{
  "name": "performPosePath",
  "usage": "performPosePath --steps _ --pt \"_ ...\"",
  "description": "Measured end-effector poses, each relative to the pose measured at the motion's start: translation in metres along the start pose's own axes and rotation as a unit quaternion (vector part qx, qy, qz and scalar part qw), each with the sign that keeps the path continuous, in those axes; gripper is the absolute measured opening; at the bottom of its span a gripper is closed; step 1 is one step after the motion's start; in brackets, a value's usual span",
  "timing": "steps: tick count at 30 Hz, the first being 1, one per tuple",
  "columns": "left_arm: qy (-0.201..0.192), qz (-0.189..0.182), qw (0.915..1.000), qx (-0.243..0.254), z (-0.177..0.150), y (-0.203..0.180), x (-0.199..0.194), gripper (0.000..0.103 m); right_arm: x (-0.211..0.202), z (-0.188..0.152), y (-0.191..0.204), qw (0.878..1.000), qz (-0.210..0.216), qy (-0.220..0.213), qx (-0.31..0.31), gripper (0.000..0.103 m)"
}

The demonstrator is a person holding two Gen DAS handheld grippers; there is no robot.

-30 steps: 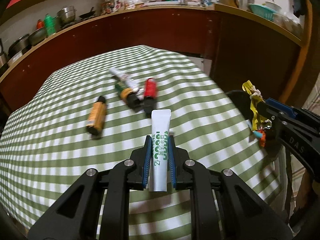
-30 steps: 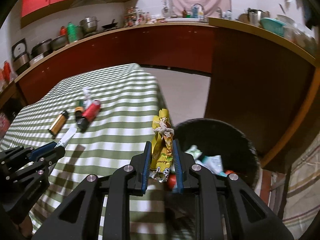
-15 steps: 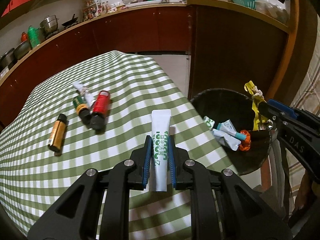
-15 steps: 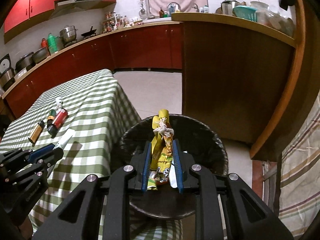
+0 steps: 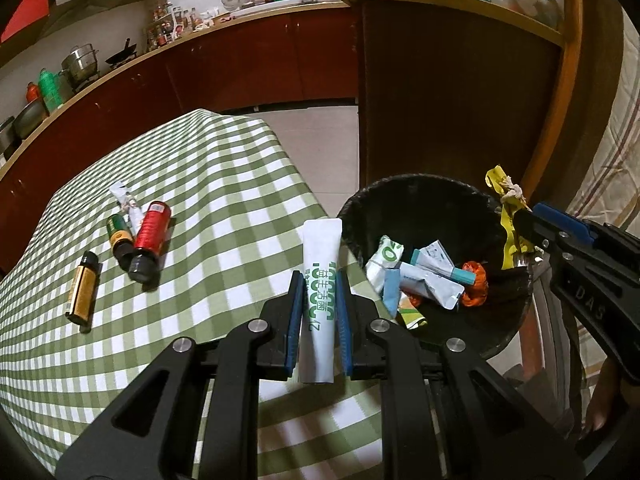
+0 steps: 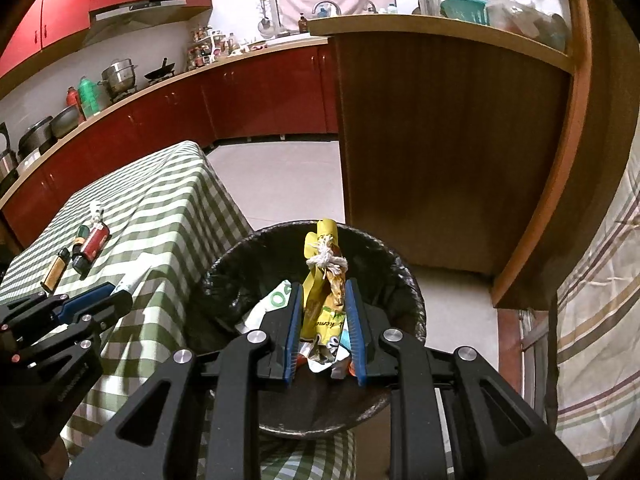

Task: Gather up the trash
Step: 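Open both tools to drop the wrapper and tube into the bin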

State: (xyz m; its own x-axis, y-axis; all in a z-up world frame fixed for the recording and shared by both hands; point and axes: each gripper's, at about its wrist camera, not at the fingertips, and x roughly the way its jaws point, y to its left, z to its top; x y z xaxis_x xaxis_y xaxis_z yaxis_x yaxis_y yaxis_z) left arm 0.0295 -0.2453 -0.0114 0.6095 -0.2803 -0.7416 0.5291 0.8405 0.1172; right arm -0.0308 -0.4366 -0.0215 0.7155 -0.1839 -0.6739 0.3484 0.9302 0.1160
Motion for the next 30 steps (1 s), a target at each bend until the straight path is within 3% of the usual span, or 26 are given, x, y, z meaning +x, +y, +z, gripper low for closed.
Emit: performPosePath --steps 15,19,23,30 --pt "0.004 -0.002 0.9999 0.014 0.012 -0.021 0.017 0.017 0.011 0.0 -0.012 1.0 -0.001 0.008 0.012 0.023" --pt "0.008 -0.003 0.9998 0.016 0.015 -0.025 0.023 0.019 0.017 0.001 -0.015 1.0 0.0 0.01 0.018 0.027" --pt "0.006 -0.001 0.9999 0.012 0.016 -0.025 0.025 0.038 0.017 0.002 -0.017 1.0 -0.005 0.009 0.019 0.033" --pt "0.009 -0.002 0.9999 0.005 0.015 -0.02 0.024 0.043 0.015 0.003 -0.017 1.0 -0.01 0.007 0.019 0.033"
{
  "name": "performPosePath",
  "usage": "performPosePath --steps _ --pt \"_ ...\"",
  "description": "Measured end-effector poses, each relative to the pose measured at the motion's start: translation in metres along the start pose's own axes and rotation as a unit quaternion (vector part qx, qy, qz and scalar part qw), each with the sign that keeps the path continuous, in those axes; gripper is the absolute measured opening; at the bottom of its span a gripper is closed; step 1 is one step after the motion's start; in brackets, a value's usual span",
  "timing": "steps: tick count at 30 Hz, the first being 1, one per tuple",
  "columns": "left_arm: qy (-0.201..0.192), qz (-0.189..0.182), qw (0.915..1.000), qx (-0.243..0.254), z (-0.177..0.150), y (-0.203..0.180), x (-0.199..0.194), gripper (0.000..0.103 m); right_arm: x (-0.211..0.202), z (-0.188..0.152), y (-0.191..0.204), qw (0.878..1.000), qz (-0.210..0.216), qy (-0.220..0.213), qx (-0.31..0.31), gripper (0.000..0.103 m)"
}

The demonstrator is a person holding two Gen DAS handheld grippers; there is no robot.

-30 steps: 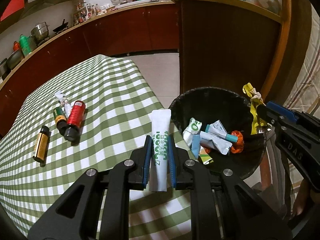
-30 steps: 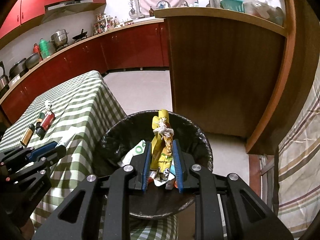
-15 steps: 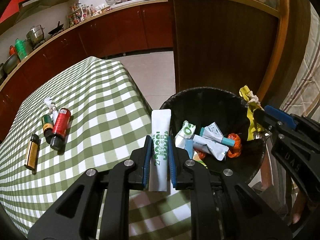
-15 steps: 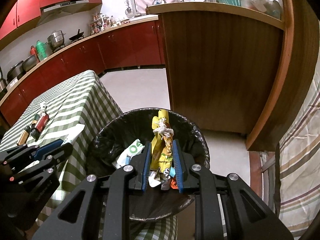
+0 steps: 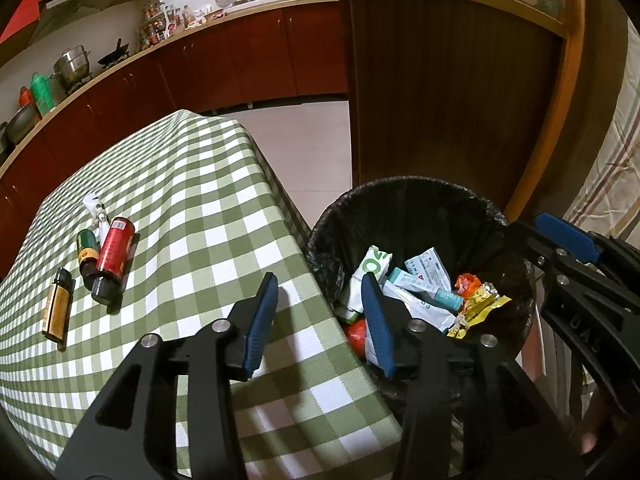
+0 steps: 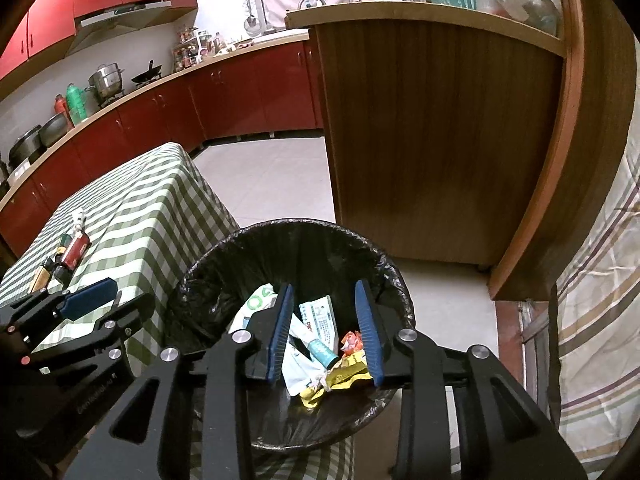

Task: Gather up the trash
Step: 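Open both tools to drop the wrapper and tube into the bin, then move both tools back toward the bottles on the table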

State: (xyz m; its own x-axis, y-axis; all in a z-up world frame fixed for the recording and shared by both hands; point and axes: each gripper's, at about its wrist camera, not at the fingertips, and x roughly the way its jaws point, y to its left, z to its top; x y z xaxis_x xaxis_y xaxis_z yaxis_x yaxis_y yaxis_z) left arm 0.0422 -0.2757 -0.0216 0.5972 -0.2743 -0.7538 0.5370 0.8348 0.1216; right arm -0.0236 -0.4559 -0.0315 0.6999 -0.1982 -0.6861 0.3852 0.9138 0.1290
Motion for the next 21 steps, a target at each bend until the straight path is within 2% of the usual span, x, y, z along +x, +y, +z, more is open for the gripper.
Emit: performPosePath --steps 4,13,21 --pt "-0.004 0.001 1.0 -0.007 -0.002 0.009 -0.006 0.049 -0.002 0.001 0.006 1.0 0.001 -0.001 -0.005 0.037" --pt "-0.005 0.019 0.9994 -0.03 -0.01 0.043 -0.02 0.049 -0.007 0.005 0.035 0.999 0.018 -0.005 -0.027 0.04" --pt "0.002 0.049 0.9968 -0.063 -0.024 0.09 -0.029 0.049 -0.007 0.008 0.077 0.997 0.046 -0.003 -0.056 0.041"
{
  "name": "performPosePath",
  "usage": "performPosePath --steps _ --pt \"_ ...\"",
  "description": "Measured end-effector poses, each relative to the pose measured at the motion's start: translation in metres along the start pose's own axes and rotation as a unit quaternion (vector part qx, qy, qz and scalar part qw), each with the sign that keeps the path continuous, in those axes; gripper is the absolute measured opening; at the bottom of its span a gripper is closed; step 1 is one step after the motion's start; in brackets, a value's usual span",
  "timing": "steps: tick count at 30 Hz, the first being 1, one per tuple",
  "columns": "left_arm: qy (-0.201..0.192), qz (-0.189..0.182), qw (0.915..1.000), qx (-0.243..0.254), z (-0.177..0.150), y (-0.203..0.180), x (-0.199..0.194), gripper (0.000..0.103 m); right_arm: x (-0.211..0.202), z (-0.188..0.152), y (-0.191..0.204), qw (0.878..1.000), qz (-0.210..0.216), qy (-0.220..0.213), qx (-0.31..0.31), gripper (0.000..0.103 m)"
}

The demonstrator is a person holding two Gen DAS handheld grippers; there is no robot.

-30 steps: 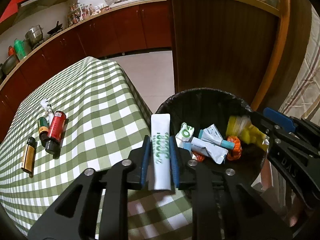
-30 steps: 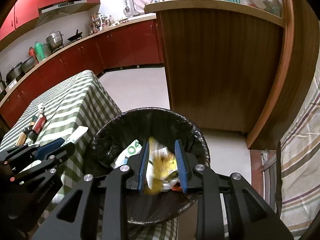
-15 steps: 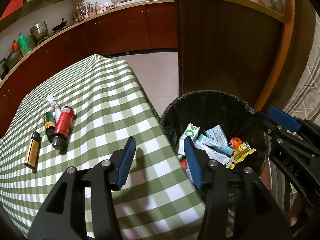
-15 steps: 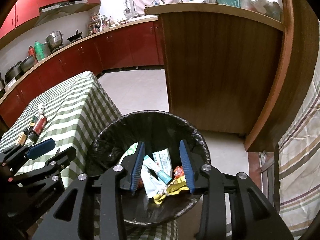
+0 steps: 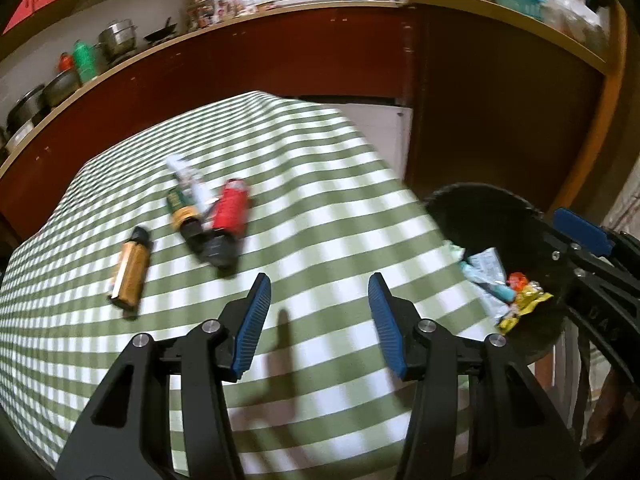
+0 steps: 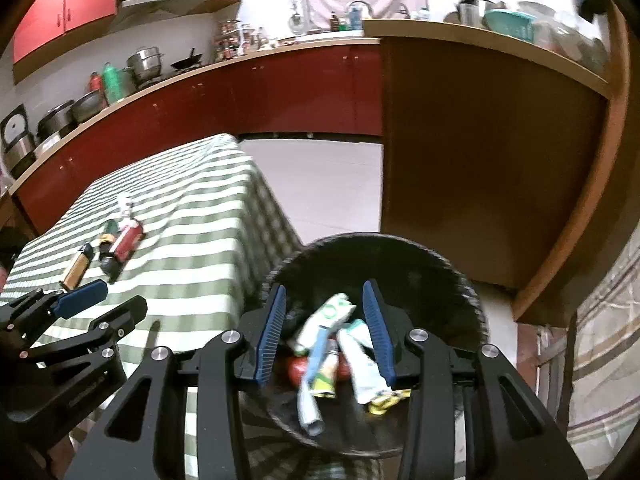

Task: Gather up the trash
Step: 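Move both tools back toward the bottles on the table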

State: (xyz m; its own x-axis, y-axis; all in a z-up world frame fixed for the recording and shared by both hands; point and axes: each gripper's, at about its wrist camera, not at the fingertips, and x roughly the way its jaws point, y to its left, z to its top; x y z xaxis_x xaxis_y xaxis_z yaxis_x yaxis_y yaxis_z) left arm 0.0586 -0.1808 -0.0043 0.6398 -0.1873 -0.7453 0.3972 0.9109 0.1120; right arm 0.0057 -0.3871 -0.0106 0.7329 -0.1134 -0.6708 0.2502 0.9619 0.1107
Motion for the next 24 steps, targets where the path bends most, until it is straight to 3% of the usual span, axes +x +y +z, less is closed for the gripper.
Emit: performPosePath --steps 15,18,24 --pt "0.009 0.064 0.9954 -0.07 -0.009 0.11 -0.003 0.051 0.017 0.016 0.085 0.997 0.058 0.008 -0.05 0.041" --pt "0.008 0.074 0.9939 -0.08 -0.008 0.127 -0.001 0.058 0.021 0.018 0.097 0.996 0.066 0.01 -0.057 0.041" --pt "0.015 0.076 0.992 -0.099 -0.005 0.149 0.011 0.06 0.028 0.023 0.121 0.995 0.077 0.015 -0.068 0.042"
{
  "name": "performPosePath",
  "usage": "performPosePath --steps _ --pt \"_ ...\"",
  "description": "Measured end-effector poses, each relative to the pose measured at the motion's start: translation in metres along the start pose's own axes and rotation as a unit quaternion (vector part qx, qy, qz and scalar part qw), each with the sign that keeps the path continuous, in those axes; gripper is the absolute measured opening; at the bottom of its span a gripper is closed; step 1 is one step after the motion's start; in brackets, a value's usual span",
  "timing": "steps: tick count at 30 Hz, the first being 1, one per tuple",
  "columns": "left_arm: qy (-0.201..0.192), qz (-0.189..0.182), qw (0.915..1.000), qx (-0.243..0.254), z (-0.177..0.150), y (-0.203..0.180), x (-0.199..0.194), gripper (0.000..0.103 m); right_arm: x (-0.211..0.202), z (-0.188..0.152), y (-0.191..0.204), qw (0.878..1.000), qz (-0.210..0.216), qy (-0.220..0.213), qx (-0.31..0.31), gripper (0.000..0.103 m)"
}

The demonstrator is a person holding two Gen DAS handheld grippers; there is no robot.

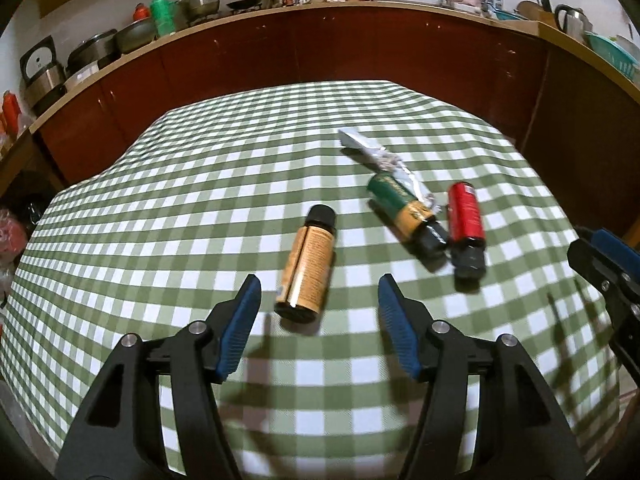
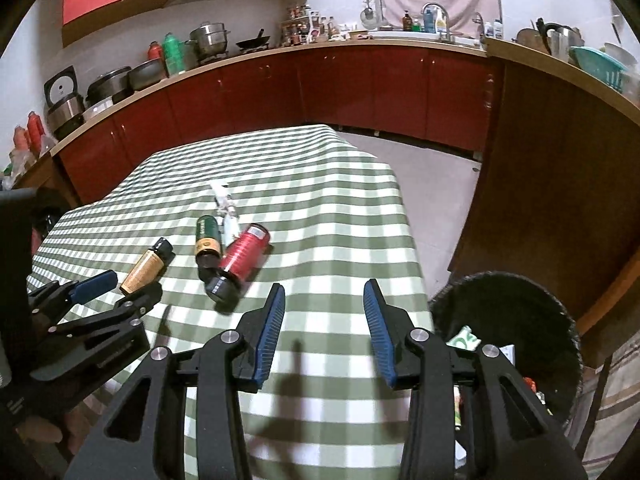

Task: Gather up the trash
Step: 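Move both tools back toward the bottles on the table, then grasp the gold bottle with the left tool while the right tool grasps the red can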

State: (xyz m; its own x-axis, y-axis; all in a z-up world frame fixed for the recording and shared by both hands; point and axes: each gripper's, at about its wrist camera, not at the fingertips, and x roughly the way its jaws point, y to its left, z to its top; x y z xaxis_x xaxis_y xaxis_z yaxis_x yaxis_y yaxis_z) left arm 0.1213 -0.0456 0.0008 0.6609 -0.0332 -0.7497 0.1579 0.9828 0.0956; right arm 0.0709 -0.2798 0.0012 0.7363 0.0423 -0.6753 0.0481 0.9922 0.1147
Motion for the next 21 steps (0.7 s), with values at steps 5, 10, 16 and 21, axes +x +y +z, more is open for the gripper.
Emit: performPosePath --steps 5,10,16,21 --pt "0.019 -0.014 0.9997 -0.004 0.004 0.009 0.017 0.061 0.008 0.004 0.013 1.0 0.004 0.007 -0.005 0.043" --pt "0.015 -0.024 0.9996 -0.005 0.005 0.014 0.02 0.054 0.016 0.01 0.028 1.0 0.009 0.012 -0.014 0.043" --pt "0.007 -0.037 0.9993 0.009 0.005 0.014 0.018 0.027 0.028 0.016 0.044 0.999 0.017 0.018 -0.021 0.043" --pt "0.006 -0.038 0.9992 0.01 0.006 0.018 0.018 0.024 0.037 0.019 0.056 0.999 0.019 0.025 -0.024 0.043"
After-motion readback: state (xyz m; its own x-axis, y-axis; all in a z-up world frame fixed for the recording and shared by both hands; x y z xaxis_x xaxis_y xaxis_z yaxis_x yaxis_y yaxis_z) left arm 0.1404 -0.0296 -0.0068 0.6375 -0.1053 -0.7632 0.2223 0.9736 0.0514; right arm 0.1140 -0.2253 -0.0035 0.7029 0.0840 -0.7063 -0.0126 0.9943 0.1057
